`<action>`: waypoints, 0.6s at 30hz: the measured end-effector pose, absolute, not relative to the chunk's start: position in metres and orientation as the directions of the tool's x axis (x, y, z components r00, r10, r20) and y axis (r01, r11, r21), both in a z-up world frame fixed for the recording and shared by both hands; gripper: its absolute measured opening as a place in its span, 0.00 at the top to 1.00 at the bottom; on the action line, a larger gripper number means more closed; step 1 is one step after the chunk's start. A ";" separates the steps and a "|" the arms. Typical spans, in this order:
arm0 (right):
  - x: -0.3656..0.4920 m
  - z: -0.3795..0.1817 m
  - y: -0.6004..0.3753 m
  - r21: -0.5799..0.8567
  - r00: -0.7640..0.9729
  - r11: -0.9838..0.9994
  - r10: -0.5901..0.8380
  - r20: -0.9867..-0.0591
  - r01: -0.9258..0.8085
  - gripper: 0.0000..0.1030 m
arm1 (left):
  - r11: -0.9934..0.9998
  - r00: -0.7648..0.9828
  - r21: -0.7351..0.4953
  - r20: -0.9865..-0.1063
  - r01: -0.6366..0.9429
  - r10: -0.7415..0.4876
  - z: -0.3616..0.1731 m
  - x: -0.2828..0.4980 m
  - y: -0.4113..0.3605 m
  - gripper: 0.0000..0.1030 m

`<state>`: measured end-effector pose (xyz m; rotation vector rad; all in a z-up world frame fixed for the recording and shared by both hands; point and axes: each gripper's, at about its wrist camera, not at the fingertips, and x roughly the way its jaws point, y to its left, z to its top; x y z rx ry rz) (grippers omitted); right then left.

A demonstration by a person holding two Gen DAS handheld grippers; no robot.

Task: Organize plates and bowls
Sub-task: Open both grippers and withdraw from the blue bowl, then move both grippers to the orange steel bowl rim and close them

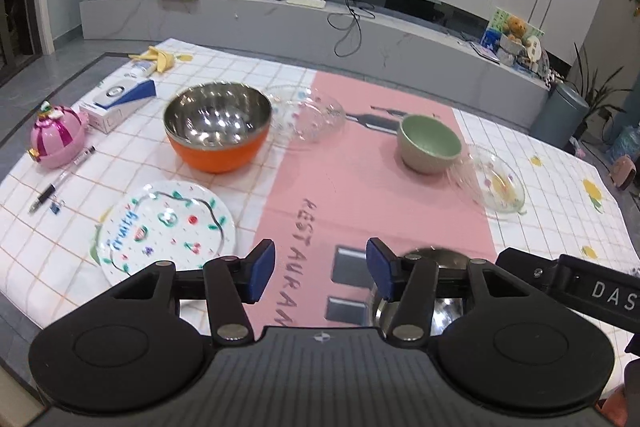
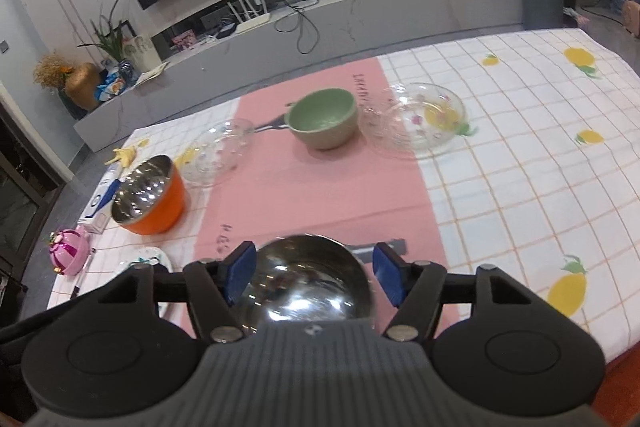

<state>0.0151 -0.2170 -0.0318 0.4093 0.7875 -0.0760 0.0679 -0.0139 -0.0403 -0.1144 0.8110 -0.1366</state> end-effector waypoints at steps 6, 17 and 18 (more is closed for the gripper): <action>0.035 -0.024 -0.187 0.313 0.714 0.939 0.120 -0.690 0.144 0.36 | 0.987 0.711 -0.156 -0.689 0.045 -0.141 -0.031 0.082 0.015 0.41; 0.090 -0.028 -0.136 0.301 0.682 0.952 0.184 -0.708 0.056 0.36 | 0.981 0.736 -0.190 -0.671 -0.049 -0.093 -0.031 0.119 0.077 0.41; 0.098 -0.028 -0.130 0.298 0.676 0.953 0.188 -0.713 0.050 0.36 | 0.980 0.734 -0.191 -0.673 -0.053 -0.092 -0.033 0.124 0.081 0.41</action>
